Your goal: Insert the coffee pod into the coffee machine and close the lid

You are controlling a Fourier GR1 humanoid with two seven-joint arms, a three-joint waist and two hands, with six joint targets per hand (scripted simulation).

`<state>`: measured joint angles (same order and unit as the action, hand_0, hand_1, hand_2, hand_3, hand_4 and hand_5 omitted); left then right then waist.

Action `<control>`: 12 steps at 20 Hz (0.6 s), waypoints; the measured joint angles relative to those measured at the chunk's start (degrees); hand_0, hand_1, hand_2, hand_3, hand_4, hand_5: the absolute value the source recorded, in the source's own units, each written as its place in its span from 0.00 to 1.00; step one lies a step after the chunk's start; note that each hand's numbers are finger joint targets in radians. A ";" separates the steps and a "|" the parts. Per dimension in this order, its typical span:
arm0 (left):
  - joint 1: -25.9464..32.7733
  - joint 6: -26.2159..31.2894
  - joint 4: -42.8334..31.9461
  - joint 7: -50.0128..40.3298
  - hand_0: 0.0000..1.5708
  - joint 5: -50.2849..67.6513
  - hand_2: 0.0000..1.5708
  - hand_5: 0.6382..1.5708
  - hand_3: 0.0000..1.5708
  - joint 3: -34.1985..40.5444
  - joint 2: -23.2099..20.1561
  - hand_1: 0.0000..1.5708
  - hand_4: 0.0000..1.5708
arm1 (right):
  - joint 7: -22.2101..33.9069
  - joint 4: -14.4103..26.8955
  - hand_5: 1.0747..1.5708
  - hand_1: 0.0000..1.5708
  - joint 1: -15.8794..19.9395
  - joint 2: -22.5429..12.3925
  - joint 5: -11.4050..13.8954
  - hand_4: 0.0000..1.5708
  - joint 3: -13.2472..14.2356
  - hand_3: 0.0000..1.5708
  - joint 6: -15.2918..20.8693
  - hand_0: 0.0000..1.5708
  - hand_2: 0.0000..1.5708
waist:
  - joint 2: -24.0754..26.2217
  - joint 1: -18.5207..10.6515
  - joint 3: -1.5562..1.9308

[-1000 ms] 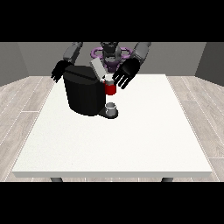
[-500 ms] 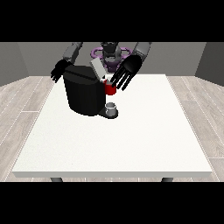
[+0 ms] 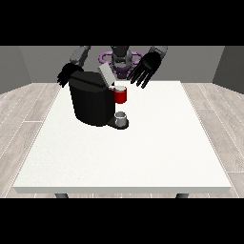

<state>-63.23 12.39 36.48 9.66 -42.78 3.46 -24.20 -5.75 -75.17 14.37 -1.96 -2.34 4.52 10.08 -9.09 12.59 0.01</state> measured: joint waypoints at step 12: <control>12.34 -0.06 1.31 2.69 0.00 16.13 0.00 1.00 0.00 11.98 11.40 0.00 0.00 | -0.01 0.96 1.00 0.00 -7.63 -1.29 -2.07 0.31 2.93 0.00 -0.65 0.00 0.00 | 12.72 -7.25 -0.06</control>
<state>-50.89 12.33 37.79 12.35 -26.65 15.43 -12.80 -5.76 -74.20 6.74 -3.24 -4.41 7.45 9.43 3.64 5.34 -0.05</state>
